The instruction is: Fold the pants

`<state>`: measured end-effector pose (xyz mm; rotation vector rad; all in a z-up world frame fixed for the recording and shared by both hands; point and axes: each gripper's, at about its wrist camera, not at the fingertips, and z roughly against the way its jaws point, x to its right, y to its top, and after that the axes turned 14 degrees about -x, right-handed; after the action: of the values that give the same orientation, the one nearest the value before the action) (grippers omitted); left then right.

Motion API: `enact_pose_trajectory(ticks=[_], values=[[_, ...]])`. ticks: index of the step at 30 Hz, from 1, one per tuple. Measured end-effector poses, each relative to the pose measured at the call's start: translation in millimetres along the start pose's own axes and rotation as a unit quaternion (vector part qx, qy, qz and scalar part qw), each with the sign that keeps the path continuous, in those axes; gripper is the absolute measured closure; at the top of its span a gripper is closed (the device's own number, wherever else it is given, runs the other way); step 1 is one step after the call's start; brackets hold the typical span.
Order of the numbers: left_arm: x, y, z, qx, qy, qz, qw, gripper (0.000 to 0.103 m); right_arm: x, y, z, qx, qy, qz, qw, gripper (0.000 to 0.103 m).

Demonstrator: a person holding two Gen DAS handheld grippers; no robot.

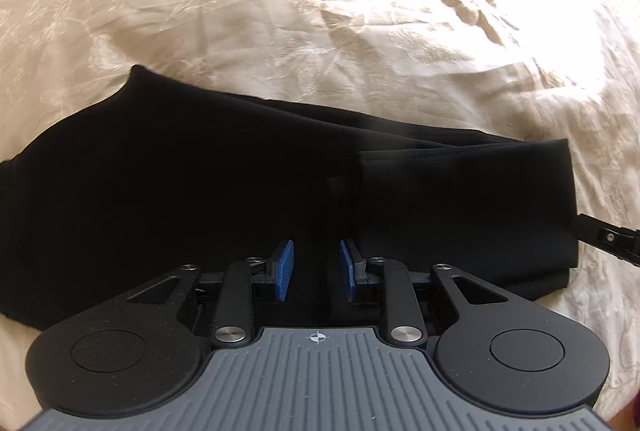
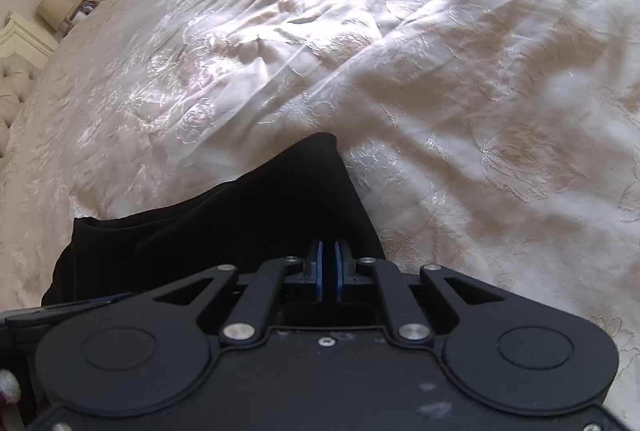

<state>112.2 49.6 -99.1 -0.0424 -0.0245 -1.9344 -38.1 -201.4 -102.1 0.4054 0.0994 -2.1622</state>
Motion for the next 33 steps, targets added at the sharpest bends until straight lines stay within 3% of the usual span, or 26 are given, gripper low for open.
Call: enact_pose_trajectory(ticks=[7, 18, 27, 33], values=[[-46, -43, 9, -0.008, 0.01, 0.094, 0.9954, 0.078, -37, -18, 12, -0.008, 0.033, 0.095, 0.995, 0.092], [-123, -101, 29, 0.003, 0.028, 0.213, 0.9767, 0.078, -104, -45, -18, -0.064, 0.085, 0.206, 0.973, 0.091], [-193, -100, 42, 0.032, 0.045, 0.221, 0.9737, 0.078, -141, -66, -21, -0.07, 0.09, 0.228, 0.967, 0.09], [-265, -91, 48, 0.06, -0.019, 0.213, 0.9751, 0.078, -171, -72, -26, -0.065, 0.078, 0.207, 0.973, 0.089]])
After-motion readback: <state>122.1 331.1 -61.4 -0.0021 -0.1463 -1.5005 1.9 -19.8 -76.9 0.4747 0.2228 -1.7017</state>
